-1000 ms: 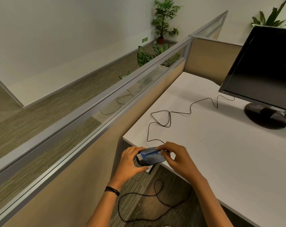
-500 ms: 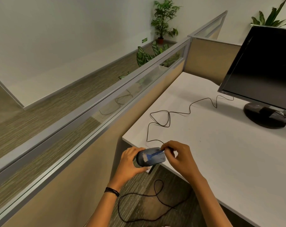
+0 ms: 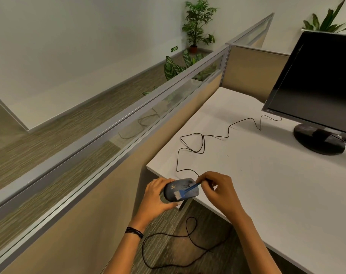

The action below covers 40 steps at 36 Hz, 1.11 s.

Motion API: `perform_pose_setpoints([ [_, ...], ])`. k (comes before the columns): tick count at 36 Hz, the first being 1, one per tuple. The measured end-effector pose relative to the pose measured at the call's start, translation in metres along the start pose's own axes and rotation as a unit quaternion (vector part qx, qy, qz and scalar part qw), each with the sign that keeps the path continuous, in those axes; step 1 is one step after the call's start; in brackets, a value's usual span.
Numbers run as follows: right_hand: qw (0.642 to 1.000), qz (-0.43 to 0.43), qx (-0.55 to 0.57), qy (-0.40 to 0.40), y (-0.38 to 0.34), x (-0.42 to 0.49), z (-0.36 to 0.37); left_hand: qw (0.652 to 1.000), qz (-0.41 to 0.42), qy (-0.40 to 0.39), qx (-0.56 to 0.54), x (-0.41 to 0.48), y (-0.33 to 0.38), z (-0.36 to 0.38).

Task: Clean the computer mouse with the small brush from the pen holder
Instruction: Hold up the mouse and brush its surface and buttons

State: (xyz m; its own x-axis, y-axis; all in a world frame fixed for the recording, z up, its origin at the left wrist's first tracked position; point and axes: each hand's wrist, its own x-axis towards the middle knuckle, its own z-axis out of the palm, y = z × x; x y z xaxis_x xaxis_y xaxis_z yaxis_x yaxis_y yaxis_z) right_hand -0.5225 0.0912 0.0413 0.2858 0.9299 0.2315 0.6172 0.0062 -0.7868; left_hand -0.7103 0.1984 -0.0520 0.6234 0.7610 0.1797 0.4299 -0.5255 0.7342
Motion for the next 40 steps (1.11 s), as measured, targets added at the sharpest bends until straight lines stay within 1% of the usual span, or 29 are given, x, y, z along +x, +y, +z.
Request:
perform_pose_setpoints([
  [2, 0.999, -0.003, 0.017, -0.034, -0.002, 0.001, 0.001, 1.0, -0.003, -0.003, -0.001, 0.0, 0.0, 0.0],
  [5, 0.998, 0.014, -0.01, -0.058, 0.0, 0.002, 0.002, 1.0, 0.0, -0.004, -0.001, 0.0, 0.002, 0.0],
  [7, 0.999, 0.026, -0.03, -0.037, 0.003, 0.002, 0.002, 1.0, 0.003, -0.001, -0.002, 0.0, 0.003, 0.0],
  [11, 0.997, 0.041, -0.058, 0.034, 0.008, -0.001, -0.002, 1.0, 0.0, -0.001, -0.009, -0.001, 0.001, 0.0],
  [14, 0.996, 0.031, -0.066, 0.048, 0.01, -0.002, -0.004, 1.0, -0.002, -0.001, -0.007, -0.003, -0.001, 0.001],
  [16, 0.998, 0.02, -0.052, 0.034, 0.01, -0.001, -0.004, 1.0, -0.003, -0.004, -0.005, -0.004, -0.001, 0.0],
  [19, 1.0, 0.014, 0.001, -0.018, 0.008, 0.0, -0.002, 1.0, -0.007, -0.005, -0.003, -0.003, 0.001, 0.0],
  [21, 0.999, 0.022, -0.011, -0.045, 0.009, 0.001, -0.001, 1.0, -0.009, -0.004, -0.001, -0.002, 0.002, 0.0],
  [23, 0.998, 0.034, -0.033, -0.038, 0.012, 0.001, -0.001, 1.0, -0.009, -0.002, 0.0, -0.001, 0.003, 0.0],
  [27, 0.997, 0.049, -0.065, 0.013, 0.016, -0.001, -0.004, 1.0, -0.011, -0.004, -0.006, -0.002, 0.001, 0.002],
  [30, 0.998, 0.039, -0.039, 0.023, 0.017, -0.001, -0.006, 1.0, -0.014, -0.006, -0.004, -0.002, 0.0, 0.002],
  [32, 1.0, 0.022, -0.008, 0.015, 0.016, 0.0, -0.007, 1.0, -0.014, -0.006, -0.002, -0.002, -0.001, 0.002],
  [34, 1.0, 0.007, 0.005, -0.013, 0.015, 0.0, -0.007, 1.0, -0.012, -0.006, 0.0, -0.002, -0.002, 0.002],
  [37, 0.998, 0.009, -0.02, -0.052, 0.017, -0.001, -0.007, 1.0, -0.015, -0.007, -0.003, 0.0, -0.001, 0.001],
  [40, 0.997, 0.013, -0.051, -0.049, 0.021, -0.003, -0.008, 1.0, -0.014, -0.007, -0.006, 0.0, -0.002, 0.0],
])
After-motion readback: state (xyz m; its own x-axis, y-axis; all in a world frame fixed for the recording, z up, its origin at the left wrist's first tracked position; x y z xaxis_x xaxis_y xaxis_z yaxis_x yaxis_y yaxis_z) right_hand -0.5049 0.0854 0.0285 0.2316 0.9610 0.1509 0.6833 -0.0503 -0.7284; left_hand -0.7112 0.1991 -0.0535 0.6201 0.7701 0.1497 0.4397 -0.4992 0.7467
